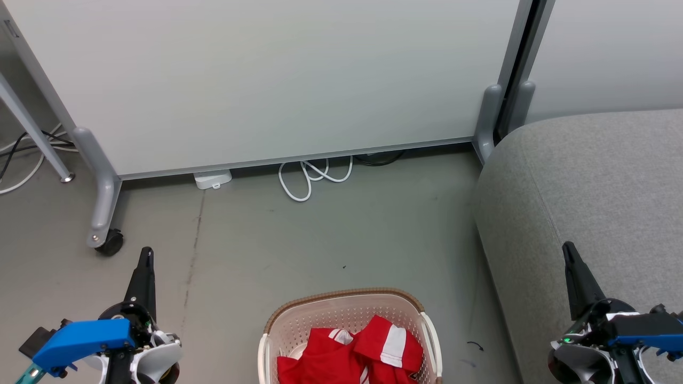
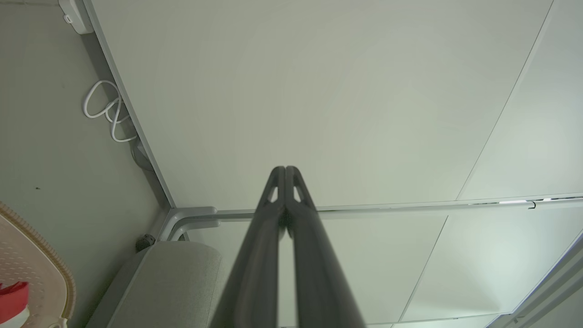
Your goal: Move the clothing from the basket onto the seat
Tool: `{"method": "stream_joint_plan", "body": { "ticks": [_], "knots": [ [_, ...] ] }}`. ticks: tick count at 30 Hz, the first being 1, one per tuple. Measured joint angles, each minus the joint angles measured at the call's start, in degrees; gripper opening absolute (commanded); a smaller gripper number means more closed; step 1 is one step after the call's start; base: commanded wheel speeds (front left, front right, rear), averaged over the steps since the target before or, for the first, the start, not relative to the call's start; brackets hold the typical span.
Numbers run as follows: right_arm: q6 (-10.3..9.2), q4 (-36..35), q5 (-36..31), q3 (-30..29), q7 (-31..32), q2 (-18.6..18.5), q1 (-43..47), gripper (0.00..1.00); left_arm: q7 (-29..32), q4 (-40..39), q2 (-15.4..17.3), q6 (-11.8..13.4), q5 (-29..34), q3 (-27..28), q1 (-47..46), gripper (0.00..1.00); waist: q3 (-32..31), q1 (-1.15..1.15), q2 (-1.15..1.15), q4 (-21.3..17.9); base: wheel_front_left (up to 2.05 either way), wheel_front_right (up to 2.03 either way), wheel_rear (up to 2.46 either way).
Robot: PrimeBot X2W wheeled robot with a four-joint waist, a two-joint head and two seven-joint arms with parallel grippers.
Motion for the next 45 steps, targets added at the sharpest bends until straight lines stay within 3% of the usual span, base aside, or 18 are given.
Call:
{"method": "stream_joint_plan", "body": {
  "ticks": [17, 18, 21, 22, 23, 34, 45],
  "knots": [
    [0.00, 0.00, 0.00, 0.00, 0.00, 0.00, 0.00, 0.00, 0.00, 0.00, 0.00, 0.00, 0.00, 0.00, 0.00, 0.00, 0.00, 0.00, 0.00, 0.00, 0.00, 0.00, 0.00],
    [0.00, 0.24, 0.00, 0.03, -0.01, 0.04, 0.18, 1.00, -0.05, 0.32, -0.02, 0.00, 0.00, -0.02, 0.17, 1.00, 0.00, 0.00, 0.00, 0.00, 0.00, 0.00, 0.00],
    [-0.08, 1.87, 0.00, 0.15, -0.01, 0.26, 1.64, 1.00, -0.08, 1.93, -0.32, 0.00, 0.00, -0.08, 2.04, 1.00, 0.00, 0.00, 0.00, 0.00, 0.00, 0.00, 0.00],
    [-0.09, 2.41, 0.00, 0.18, -0.02, 0.34, 2.15, 0.00, -0.08, 2.50, -0.45, 0.01, 0.01, -0.09, 2.75, 0.00, 0.00, 0.00, 0.00, 0.00, 0.00, 0.00, 0.00],
    [-0.09, 2.93, 0.00, 0.21, -0.02, 0.41, 2.64, 1.00, -0.09, 3.09, -0.59, 0.01, 0.01, -0.12, 3.43, 1.00, 0.00, 0.00, 0.00, 0.00, 0.00, 0.00, 0.00],
    [-0.14, 2.38, -2.92, 2.25, -2.93, 0.48, 3.33, 1.00, -3.03, 3.05, -0.73, 0.41, 3.00, -2.30, 4.30, 1.00, 0.01, 0.00, 0.00, -0.01, 0.00, 0.00, 0.00],
    [-0.14, 1.47, -17.00, 2.69, -5.70, 0.47, 3.33, 1.00, -5.75, 1.26, -0.69, 2.52, 15.22, -4.71, 4.30, 1.00, 0.06, 0.00, 0.00, -0.02, 0.00, 0.00, 0.00]
  ]
}}
